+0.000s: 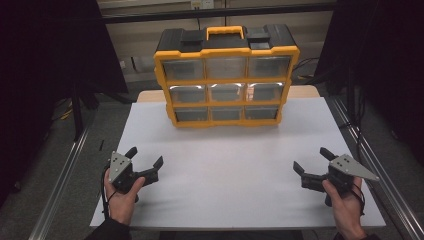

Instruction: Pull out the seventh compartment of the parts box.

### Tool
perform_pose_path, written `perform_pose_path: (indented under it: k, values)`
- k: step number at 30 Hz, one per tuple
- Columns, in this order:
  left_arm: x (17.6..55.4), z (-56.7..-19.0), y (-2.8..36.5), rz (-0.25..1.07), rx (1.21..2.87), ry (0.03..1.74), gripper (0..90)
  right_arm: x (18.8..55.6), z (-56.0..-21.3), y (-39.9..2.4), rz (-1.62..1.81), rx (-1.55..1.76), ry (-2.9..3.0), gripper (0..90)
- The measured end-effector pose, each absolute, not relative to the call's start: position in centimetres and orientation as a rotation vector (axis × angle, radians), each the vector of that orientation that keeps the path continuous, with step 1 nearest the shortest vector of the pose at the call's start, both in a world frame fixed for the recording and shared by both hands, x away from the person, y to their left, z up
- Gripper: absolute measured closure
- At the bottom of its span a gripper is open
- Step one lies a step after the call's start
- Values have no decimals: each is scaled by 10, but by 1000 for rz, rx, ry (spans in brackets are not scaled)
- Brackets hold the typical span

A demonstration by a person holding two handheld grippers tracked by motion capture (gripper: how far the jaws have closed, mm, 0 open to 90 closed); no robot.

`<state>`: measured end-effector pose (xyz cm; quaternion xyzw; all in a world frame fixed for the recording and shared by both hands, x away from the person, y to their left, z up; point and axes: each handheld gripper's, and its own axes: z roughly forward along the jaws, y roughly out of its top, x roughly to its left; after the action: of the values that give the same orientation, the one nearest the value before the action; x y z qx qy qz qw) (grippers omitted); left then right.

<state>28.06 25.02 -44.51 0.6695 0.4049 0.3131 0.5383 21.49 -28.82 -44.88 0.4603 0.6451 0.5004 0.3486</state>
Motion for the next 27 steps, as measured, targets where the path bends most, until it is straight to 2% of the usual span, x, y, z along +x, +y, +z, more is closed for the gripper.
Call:
perform_pose_path:
  k: [21, 27]
  values:
    - [292, -448, 236, 708, 1634, 948, 40, 215, -449, -289, 1311, 1195, 1671, 1]
    - [299, -449, 232, 777, 1649, 925, 39, 215, -449, -289, 1316, 1189, 1670, 0]
